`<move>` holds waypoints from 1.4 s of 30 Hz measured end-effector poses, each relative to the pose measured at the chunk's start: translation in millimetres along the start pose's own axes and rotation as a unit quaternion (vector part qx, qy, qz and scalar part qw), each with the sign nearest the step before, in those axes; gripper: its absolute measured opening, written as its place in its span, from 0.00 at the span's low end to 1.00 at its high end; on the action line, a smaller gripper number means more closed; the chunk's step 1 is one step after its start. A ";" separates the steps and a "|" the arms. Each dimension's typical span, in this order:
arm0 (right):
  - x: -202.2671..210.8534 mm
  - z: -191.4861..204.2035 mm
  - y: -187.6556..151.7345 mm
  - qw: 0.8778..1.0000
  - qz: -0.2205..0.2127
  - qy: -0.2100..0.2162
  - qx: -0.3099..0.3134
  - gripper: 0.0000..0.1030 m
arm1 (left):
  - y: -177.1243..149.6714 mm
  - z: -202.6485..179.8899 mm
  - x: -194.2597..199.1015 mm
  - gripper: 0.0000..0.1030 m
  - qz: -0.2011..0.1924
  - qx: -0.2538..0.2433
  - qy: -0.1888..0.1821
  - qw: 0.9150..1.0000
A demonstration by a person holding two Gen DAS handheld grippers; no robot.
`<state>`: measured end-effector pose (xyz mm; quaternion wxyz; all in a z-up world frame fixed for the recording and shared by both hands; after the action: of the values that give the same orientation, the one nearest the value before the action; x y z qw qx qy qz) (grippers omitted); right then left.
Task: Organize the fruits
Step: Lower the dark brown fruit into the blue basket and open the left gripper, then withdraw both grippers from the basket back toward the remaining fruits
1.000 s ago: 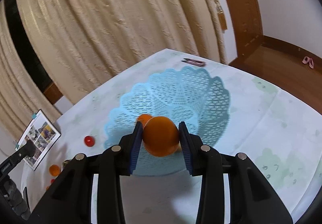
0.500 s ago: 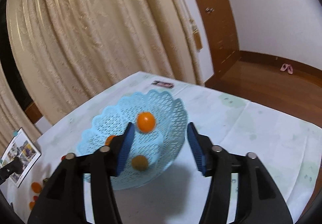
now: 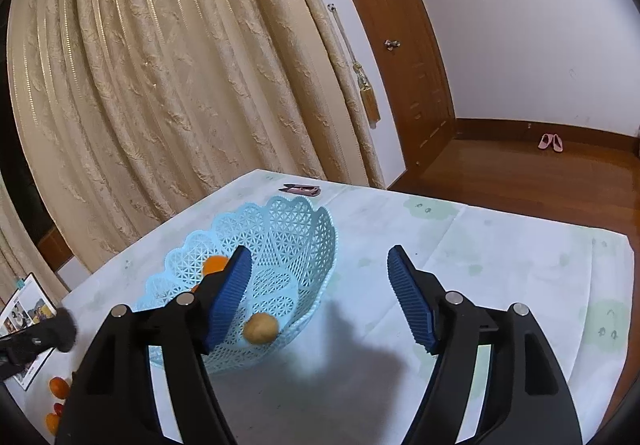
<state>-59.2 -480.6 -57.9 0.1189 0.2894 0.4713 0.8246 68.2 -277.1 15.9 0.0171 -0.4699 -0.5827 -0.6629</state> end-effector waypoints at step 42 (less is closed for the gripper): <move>9.2 -13.8 7.8 0.999 -0.019 -0.022 -0.027 0.84 | 14.5 -55.7 -39.3 0.79 -0.020 -0.061 0.019 0.998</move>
<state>-74.1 -490.2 -53.3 0.1529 0.2953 0.4512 0.8281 64.8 -346.3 8.3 -0.0141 -0.4454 -0.5501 -0.7063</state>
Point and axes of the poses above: each gripper's, at about its wrist camera, not at the fingertips, and x roughly against the way its jaws point, z to its left, y to its top, the point moved 10 cm from there along -x, roughly the way its jaws point, and after that the axes turned 2 degrees about x, right-handed, at the moved point
